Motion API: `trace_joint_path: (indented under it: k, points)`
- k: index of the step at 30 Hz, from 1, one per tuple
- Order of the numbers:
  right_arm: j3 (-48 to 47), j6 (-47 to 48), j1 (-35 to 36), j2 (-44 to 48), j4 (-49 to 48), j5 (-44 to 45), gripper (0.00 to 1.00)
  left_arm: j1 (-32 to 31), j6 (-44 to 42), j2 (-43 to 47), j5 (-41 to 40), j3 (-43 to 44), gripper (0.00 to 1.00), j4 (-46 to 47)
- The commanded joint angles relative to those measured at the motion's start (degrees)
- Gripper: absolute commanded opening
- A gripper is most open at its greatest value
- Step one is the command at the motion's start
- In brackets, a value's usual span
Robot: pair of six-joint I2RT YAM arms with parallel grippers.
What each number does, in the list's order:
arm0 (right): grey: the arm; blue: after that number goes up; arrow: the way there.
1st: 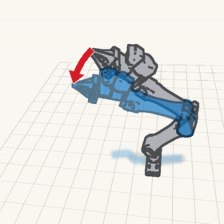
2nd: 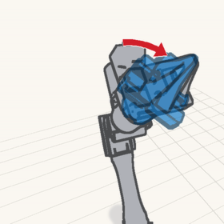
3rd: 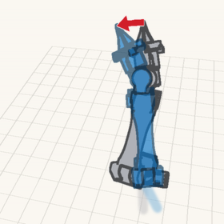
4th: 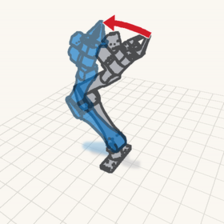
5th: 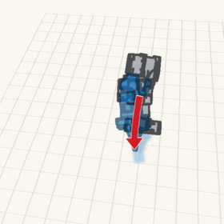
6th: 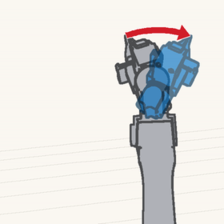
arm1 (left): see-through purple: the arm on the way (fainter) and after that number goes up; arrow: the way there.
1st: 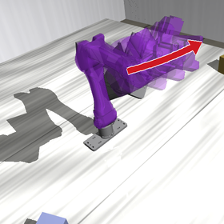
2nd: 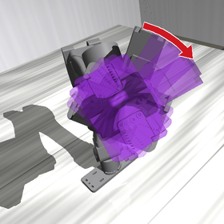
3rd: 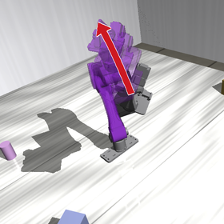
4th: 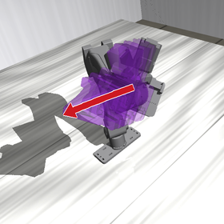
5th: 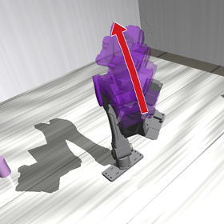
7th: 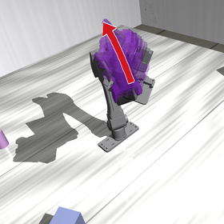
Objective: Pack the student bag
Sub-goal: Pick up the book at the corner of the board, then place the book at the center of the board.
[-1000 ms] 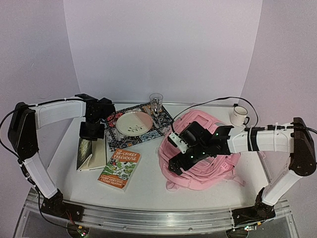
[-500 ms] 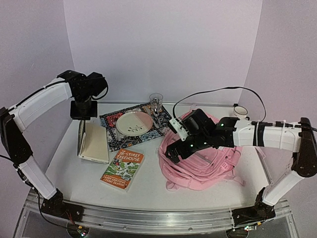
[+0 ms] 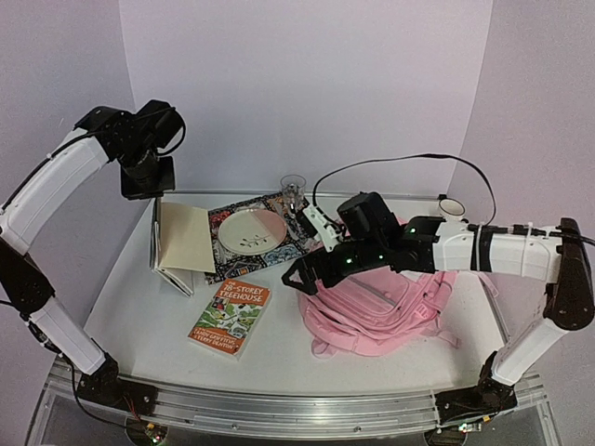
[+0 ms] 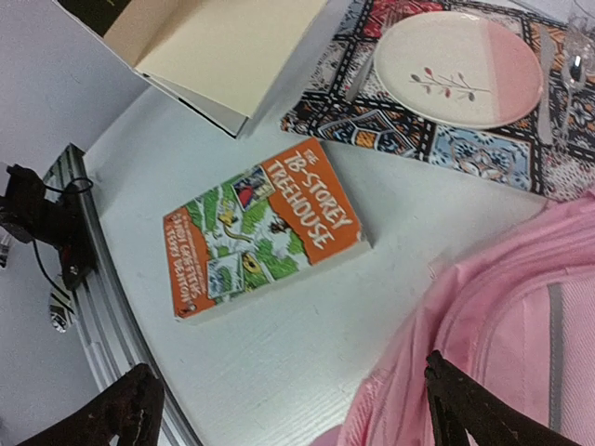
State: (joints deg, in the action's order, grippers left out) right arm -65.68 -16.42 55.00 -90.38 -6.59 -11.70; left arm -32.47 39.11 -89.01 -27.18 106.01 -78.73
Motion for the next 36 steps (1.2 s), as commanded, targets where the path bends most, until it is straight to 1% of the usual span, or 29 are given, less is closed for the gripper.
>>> trace_joint_path:
  k: [1,6,13,17,23,29,36]
  points:
    - [-4.19,-3.36,-0.05,-2.27,-7.04,-6.52,0.98,-0.13,-0.98,5.34,1.03,7.04,0.0,-1.72]
    - [-7.13,-6.99,0.01,-4.52,-10.28,-9.15,0.98,-0.14,-0.74,7.33,6.41,5.98,0.0,0.8]
    - [-9.24,-15.51,-0.19,-7.78,-14.82,-10.32,0.98,-0.14,-0.48,11.45,16.81,-0.39,0.0,11.66]
    - [-8.84,-20.73,-1.15,-9.26,-17.26,-11.33,0.98,-0.14,0.13,13.22,21.42,-3.39,0.0,16.85]
    - [-7.15,-28.58,-3.45,-11.26,-22.07,-13.31,0.98,-0.14,0.62,14.26,26.52,-4.37,0.0,20.95]
    - [-6.35,-33.08,-5.0,-13.74,-26.91,-15.85,0.98,-0.14,1.52,15.06,32.4,-5.17,0.0,24.8]
    - [-2.81,-40.48,-7.2,-17.2,-36.36,-20.25,0.98,-0.14,3.45,16.57,37.94,-8.28,0.0,30.61]
